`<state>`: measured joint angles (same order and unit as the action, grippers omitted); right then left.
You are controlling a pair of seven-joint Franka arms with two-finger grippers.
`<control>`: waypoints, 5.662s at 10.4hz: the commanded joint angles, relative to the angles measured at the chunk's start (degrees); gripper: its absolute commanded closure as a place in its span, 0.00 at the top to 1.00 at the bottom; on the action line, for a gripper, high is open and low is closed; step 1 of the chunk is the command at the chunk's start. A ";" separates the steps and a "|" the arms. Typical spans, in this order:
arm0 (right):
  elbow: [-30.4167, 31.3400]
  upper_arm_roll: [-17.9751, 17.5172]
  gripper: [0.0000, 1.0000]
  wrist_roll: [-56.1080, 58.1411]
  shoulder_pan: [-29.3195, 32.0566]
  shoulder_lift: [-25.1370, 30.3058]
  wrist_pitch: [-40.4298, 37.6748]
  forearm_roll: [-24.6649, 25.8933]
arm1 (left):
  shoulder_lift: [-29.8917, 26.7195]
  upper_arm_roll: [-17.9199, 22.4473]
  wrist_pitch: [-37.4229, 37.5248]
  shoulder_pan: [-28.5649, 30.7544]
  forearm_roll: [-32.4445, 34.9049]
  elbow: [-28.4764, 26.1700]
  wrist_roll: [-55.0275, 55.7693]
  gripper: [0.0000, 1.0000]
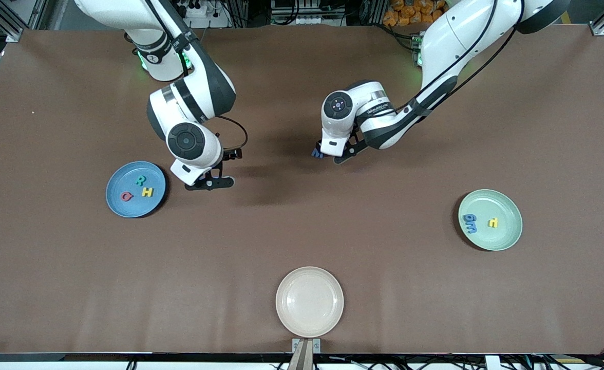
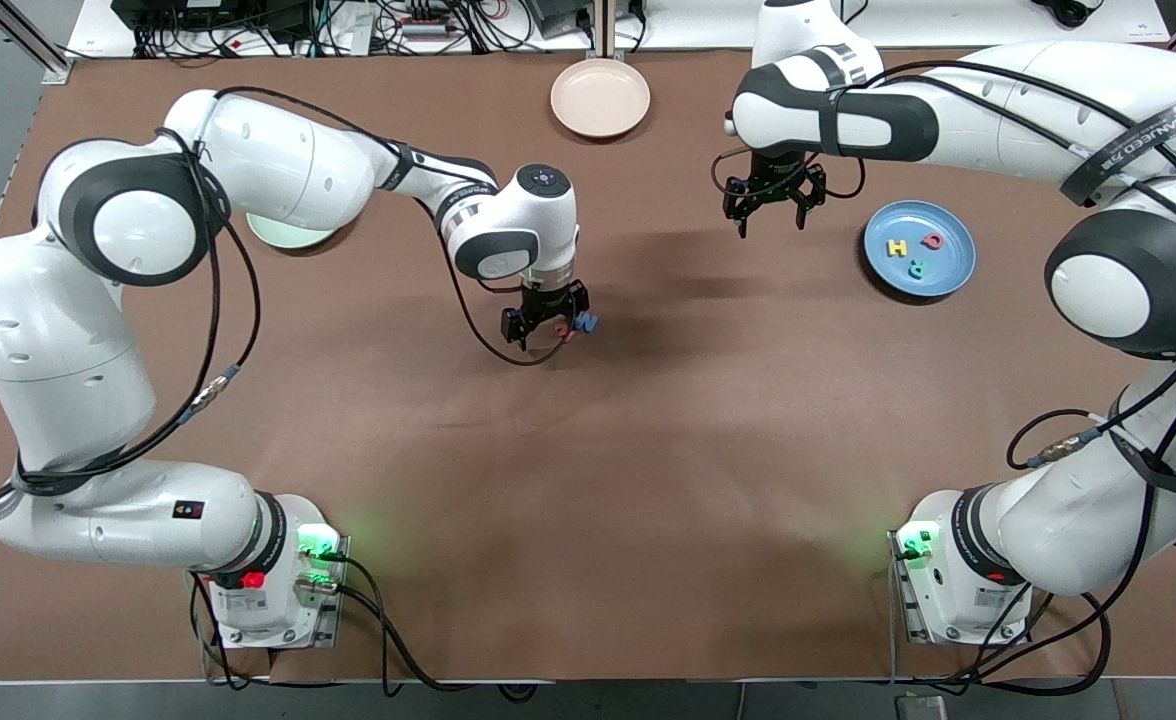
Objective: Sort uppercase to blue plate, lowercase to green plate
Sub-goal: 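Move both grippers back to the pink w and blue M, then grasp the pink w with the left gripper while the right gripper descends, then carry the w to the green plate while the right gripper reaches the M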
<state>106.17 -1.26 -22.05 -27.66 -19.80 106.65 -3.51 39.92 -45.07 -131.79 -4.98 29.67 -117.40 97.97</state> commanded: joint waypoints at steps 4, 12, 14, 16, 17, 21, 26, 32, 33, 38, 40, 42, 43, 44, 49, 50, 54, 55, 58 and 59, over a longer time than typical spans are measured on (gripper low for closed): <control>0.62 -0.32 0.99 -0.10 0.59 0.47 0.14 -0.80 | 0.43 3.50 1.09 0.76 0.56 -2.48 -1.81 1.00; 0.27 -0.32 0.99 -0.72 0.15 0.47 0.40 -0.80 | -5.65 -2.21 5.14 0.94 -1.81 -1.78 1.34 1.00; 0.62 -0.50 0.99 -3.07 -1.33 0.47 1.80 -0.28 | -5.46 -2.13 0.42 1.11 -1.55 -2.74 3.44 1.00; 0.62 -1.38 0.99 -5.46 -1.52 0.12 3.21 -0.18 | -5.90 -2.13 -1.72 2.95 -1.02 -3.97 4.60 1.00; 0.97 -1.38 0.99 -5.98 -1.43 -0.06 4.61 -0.53 | -6.34 -2.13 -2.85 3.05 -0.93 -5.37 5.38 1.00; 1.06 -5.06 0.99 -14.40 -1.70 -0.67 9.62 -0.80 | -8.28 -2.13 -8.21 3.05 4.94 -11.61 15.82 1.00; 0.97 -8.23 0.99 -24.70 -3.71 -3.92 23.57 -1.33 | -8.01 -1.95 -11.91 3.40 8.21 -12.59 19.63 1.00; -4.81 -9.03 0.95 -28.75 -7.84 -15.33 38.02 9.10 | -5.73 -0.63 -13.84 3.40 13.30 -12.59 23.23 1.00; -5.61 -9.03 0.95 -28.75 -7.94 -16.05 38.02 10.87 | -5.64 -0.37 -14.02 3.32 13.39 -12.50 23.23 1.00; -5.18 -11.12 0.95 -27.88 -8.90 -15.79 40.56 17.83 | -4.76 -0.28 -14.46 2.88 13.57 -12.24 23.32 1.00; -3.18 -12.97 0.97 -27.44 -8.29 -14.31 43.62 18.79 | -4.67 -0.28 -14.46 2.70 13.57 -12.32 23.32 0.71; 2.27 -13.42 0.97 -21.84 -6.11 -11.94 48.29 19.15 | -4.67 -0.28 -14.46 2.61 13.57 -12.32 23.32 0.00; 3.51 -13.42 0.97 -20.16 -4.96 -10.71 48.30 19.15 | -4.67 -0.19 -14.46 2.52 13.57 -12.41 24.10 0.00; 4.91 -13.42 0.97 -18.49 -3.99 -9.82 48.30 19.15 | -4.76 -0.19 -14.38 2.44 13.57 -12.41 24.29 0.00; 13.07 -13.42 0.97 -1.20 -3.19 -6.48 59.06 19.24 | -7.74 -0.19 -11.66 5.06 13.57 -12.06 24.03 0.00; 17.02 -13.42 0.97 2.59 -3.19 -6.30 67.82 19.24 | -9.06 -0.37 -11.13 6.90 13.57 -12.06 23.85 0.00; 19.70 -13.60 0.96 10.18 -3.81 -7.17 78.86 25.45 | -11.88 -0.37 -7.01 19.35 13.57 -7.59 19.74 0.00; 19.26 -13.60 0.96 10.18 -3.81 -7.35 79.85 28.35 | -11.79 -0.28 -6.73 23.92 13.57 -6.10 16.93 0.00; 16.63 -13.51 0.96 10.10 -5.29 -11.38 79.94 29.87 | -11.00 -0.19 -6.55 35.71 13.57 -1.26 5.61 0.00; 15.92 -13.51 0.96 9.83 -6.00 -12.88 79.86 29.79 | -11.00 0.16 -6.55 38.88 13.57 -0.21 0.96 0.00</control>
<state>124.15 -14.63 -12.21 -32.87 -29.85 186.15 25.04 28.69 -44.33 -139.31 30.78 41.70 -119.15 102.69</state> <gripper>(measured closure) 0.040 0.608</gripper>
